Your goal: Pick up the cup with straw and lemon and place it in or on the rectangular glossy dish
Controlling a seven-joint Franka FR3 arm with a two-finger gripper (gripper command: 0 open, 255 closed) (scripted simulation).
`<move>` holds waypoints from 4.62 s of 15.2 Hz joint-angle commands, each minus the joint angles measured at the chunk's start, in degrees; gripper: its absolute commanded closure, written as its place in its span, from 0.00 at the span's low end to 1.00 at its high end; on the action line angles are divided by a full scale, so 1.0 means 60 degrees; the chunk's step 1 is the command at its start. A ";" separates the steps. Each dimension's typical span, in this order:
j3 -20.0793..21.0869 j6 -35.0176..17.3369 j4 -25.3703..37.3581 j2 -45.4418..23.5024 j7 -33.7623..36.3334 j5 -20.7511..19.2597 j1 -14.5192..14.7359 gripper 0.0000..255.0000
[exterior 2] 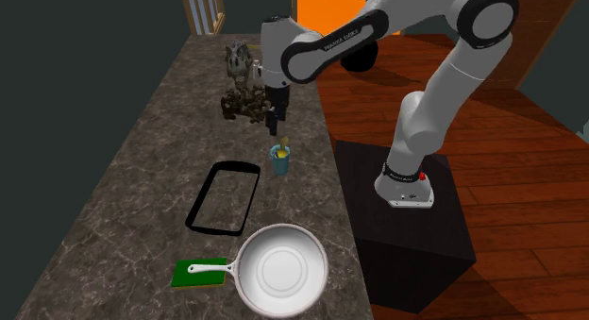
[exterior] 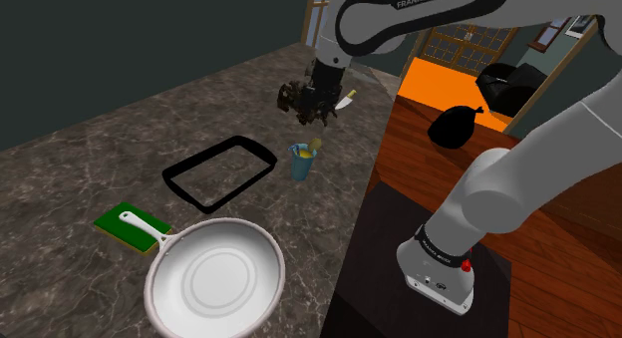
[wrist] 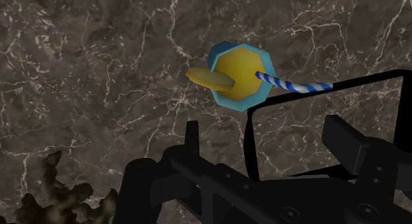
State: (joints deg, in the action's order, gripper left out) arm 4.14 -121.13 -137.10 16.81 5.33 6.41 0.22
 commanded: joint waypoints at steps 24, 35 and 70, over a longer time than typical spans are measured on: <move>0.0196 -0.2071 -0.0113 -0.2403 0.0098 -0.0130 0.0078 1.00; 0.0185 -0.1400 0.0133 -0.1976 0.0131 -0.0137 0.0071 1.00; 0.0516 -0.1335 0.0575 -0.3955 -0.3793 -0.2217 0.0516 1.00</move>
State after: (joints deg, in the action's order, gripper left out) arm 7.24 -129.14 -133.63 -6.89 -17.43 -6.88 3.32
